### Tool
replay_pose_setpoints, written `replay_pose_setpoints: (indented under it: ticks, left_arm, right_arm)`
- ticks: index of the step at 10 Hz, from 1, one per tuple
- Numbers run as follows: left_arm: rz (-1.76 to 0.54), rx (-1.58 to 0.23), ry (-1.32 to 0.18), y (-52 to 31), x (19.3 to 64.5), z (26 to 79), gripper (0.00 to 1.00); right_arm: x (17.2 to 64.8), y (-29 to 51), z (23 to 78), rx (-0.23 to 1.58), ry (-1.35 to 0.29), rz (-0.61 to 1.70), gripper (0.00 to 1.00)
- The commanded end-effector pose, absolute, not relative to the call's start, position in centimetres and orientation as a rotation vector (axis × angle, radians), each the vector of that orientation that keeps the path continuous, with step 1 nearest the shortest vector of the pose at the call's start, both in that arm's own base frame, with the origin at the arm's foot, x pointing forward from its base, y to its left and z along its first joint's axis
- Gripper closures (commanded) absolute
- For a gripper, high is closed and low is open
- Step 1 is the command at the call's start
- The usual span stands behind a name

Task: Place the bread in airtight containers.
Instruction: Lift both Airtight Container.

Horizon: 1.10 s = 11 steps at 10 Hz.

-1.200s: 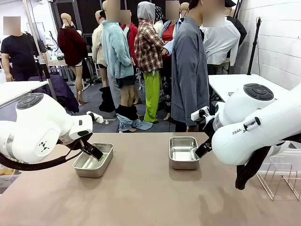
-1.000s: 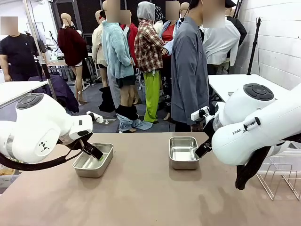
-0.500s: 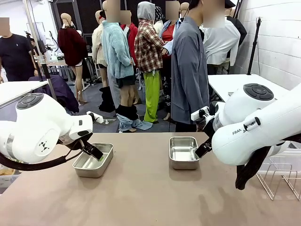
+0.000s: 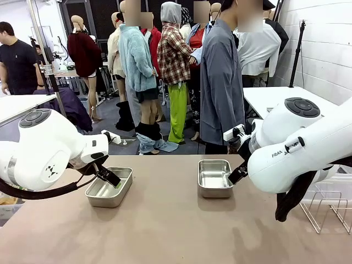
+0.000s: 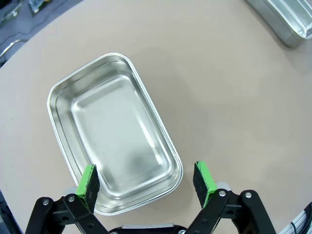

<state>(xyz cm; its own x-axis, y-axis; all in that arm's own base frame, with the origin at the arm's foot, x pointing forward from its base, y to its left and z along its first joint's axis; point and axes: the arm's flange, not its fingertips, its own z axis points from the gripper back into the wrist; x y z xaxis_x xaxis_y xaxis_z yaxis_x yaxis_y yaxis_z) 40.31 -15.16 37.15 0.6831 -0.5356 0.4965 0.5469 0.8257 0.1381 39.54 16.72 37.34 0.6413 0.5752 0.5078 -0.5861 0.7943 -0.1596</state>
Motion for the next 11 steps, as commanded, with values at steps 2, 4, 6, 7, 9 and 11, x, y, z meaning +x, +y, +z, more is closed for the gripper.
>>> replay_pose_setpoints:
  ticks: [2, 4, 6, 7, 9, 11]
  left_arm:
    - [-0.579, 0.03, -0.654, -16.4, 42.2, 41.1, 0.0]
    - [-0.532, 0.089, -0.712, -14.8, 42.3, 46.2, 0.0]
    - [-0.443, 0.134, -0.783, -11.2, 40.7, 50.8, 0.0]
    - [-0.396, 0.137, -0.789, -8.3, 40.1, 52.2, 0.0]
    - [-0.236, 0.13, -0.786, -2.0, 38.2, 53.3, 0.0]
    - [-0.135, 0.088, -0.728, 3.5, 36.3, 52.4, 0.0]
  right_arm:
    - [42.3, 17.6, 40.7, -0.01, -0.649, 0.607, 0.0]
    - [42.7, 16.1, 45.3, -0.008, -0.764, 0.534, 0.0]
    - [41.5, 10.6, 50.8, -0.033, -0.922, 0.337, 0.0]
    - [41.3, 6.9, 52.8, -0.068, -0.969, 0.213, 0.0]
    - [41.0, -1.2, 54.1, -0.107, -0.976, 0.007, 0.0]
    - [40.7, -8.6, 52.1, -0.022, -0.938, -0.141, 0.0]
